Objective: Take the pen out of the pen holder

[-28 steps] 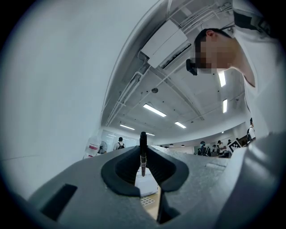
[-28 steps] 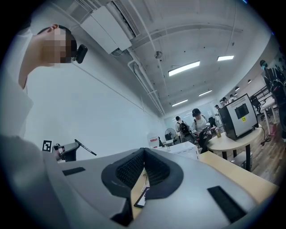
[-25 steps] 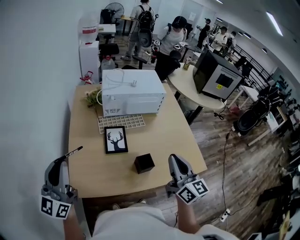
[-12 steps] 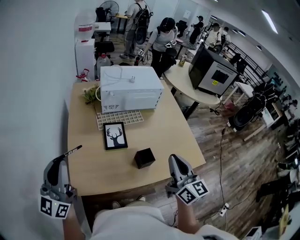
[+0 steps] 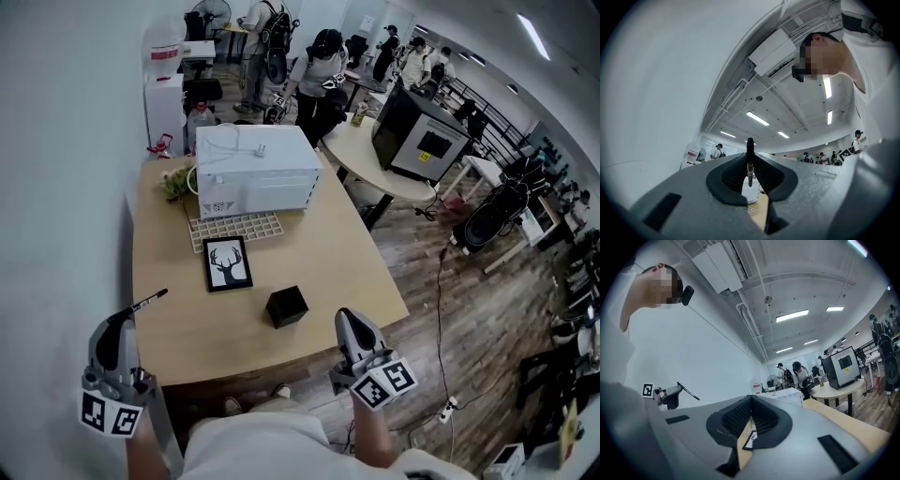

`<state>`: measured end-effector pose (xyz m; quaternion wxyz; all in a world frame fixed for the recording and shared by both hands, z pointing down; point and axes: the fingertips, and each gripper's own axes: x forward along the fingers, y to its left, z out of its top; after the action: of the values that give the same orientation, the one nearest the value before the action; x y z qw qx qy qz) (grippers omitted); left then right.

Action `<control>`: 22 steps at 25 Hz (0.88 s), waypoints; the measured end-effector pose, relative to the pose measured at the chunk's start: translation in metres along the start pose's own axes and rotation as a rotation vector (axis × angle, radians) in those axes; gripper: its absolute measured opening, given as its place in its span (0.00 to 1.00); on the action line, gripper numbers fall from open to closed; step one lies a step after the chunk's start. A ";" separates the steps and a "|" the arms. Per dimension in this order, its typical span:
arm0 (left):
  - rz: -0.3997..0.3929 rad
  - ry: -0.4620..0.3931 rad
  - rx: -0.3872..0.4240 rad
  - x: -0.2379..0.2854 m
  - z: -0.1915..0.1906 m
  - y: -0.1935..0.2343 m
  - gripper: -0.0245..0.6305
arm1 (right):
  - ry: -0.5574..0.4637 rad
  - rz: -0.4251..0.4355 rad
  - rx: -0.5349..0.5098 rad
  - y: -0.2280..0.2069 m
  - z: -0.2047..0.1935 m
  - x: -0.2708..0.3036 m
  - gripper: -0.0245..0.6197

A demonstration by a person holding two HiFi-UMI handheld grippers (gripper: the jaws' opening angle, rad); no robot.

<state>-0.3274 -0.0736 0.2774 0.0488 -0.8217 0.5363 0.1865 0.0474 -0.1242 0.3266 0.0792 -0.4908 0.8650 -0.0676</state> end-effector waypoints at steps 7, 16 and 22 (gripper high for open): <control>-0.021 0.004 -0.037 -0.001 -0.013 -0.013 0.12 | 0.027 -0.026 -0.059 -0.002 -0.007 -0.018 0.04; -0.062 0.000 -0.064 0.011 -0.023 -0.038 0.11 | 0.022 -0.040 -0.083 -0.012 -0.007 -0.042 0.04; -0.085 0.007 -0.071 0.020 -0.027 -0.051 0.11 | 0.030 -0.048 -0.086 -0.019 -0.007 -0.053 0.04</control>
<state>-0.2673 -0.0768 0.2886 0.0255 -0.8457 0.4940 0.2001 0.0885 -0.0881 0.3406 0.0435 -0.5135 0.8561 -0.0396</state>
